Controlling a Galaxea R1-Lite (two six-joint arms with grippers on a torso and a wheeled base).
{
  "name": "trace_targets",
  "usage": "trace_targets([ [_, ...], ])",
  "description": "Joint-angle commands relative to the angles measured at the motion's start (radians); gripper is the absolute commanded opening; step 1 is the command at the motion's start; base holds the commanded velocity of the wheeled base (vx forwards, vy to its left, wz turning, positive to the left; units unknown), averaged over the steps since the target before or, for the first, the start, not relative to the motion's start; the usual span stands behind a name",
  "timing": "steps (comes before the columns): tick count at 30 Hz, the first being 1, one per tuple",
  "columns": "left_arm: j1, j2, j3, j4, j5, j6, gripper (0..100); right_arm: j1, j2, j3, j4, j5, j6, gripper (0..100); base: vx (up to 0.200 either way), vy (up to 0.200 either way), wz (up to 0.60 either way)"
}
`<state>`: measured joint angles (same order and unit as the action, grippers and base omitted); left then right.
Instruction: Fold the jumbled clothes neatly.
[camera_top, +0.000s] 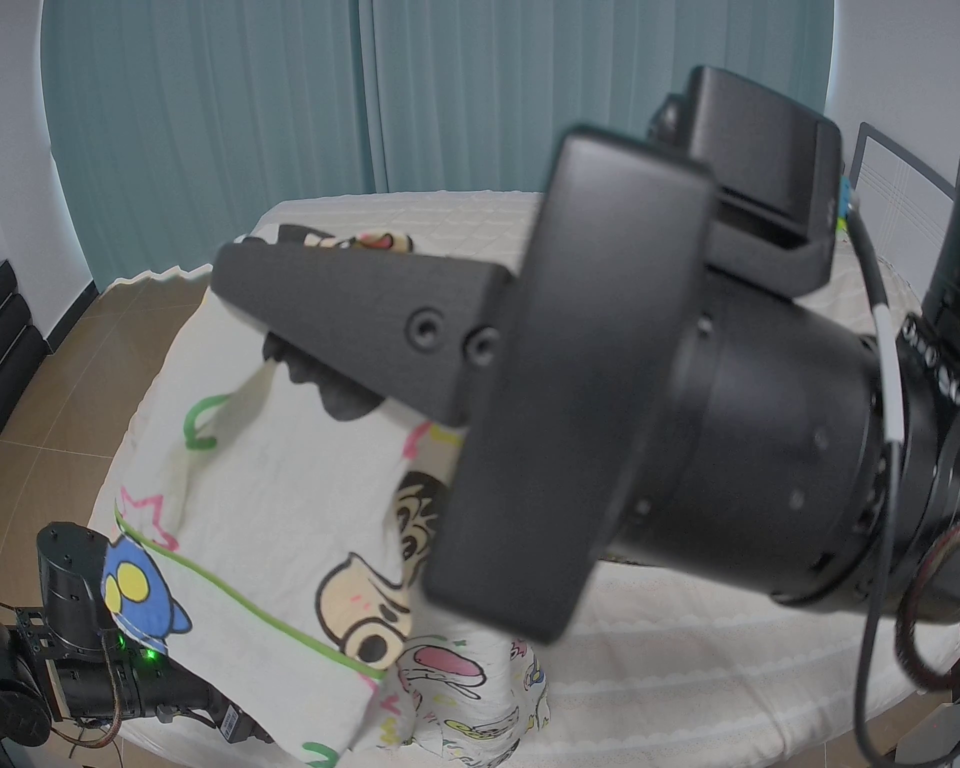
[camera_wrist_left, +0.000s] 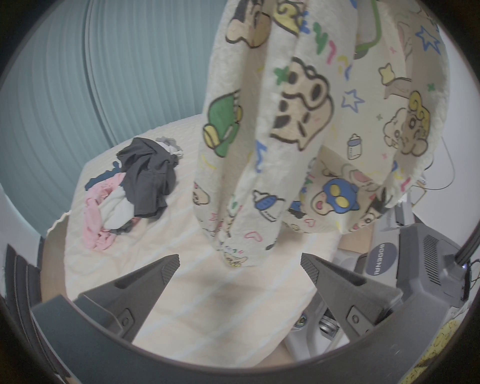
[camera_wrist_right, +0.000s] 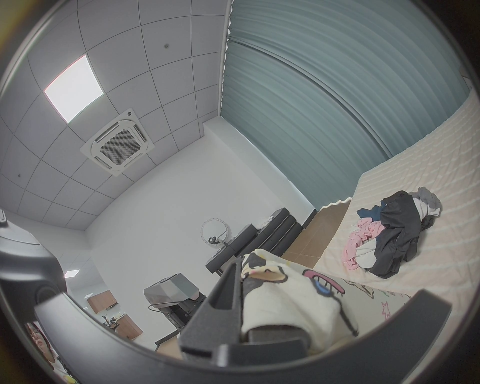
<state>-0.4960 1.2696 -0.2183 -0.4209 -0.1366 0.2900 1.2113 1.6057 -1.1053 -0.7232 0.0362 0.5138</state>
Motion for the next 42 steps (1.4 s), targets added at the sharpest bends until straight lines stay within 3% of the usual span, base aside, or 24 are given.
trace_targets([
  [1,0.016,0.013,0.011,0.004,-0.043,0.001,100,-0.004,-0.015,0.005,0.005,0.001,-0.001,0,0.000,0.000,0.00],
  [8,0.158,0.117,0.011,-0.018,-0.129,0.086,100,-0.001,-0.069,0.021,0.057,0.002,-0.005,0,0.000,0.000,0.00],
  [15,0.208,0.175,0.013,-0.085,-0.187,0.136,100,-0.006,-0.102,0.067,0.068,0.011,-0.003,0,0.000,0.000,0.00],
  [16,0.229,0.228,0.011,-0.156,-0.288,0.141,100,-0.006,-0.107,0.070,0.070,0.011,-0.005,0,0.000,0.000,0.00],
  [17,0.244,0.260,0.014,-0.200,-0.342,0.147,100,-0.004,-0.112,0.073,0.070,0.013,-0.005,0,0.000,0.000,0.00],
  [18,0.255,0.292,0.019,-0.246,-0.393,0.159,100,-0.004,-0.113,0.076,0.070,0.013,-0.005,0,0.000,0.000,0.00],
  [19,0.255,0.292,0.019,-0.246,-0.393,0.159,100,-0.004,-0.113,0.076,0.070,0.013,-0.005,0,0.000,0.000,0.00],
  [21,0.266,0.375,0.051,-0.343,-0.505,0.198,100,-0.006,-0.119,0.078,0.068,0.014,-0.005,0,0.000,0.000,0.00],
  [31,0.270,0.501,0.079,-0.475,-0.624,0.210,100,-0.010,-0.135,0.096,0.070,0.024,-0.005,0,0.000,0.000,0.00],
  [42,0.324,0.689,0.011,-0.664,-0.686,0.238,100,-0.007,-0.135,0.094,0.070,0.025,-0.005,0,0.000,0.000,0.00],
])
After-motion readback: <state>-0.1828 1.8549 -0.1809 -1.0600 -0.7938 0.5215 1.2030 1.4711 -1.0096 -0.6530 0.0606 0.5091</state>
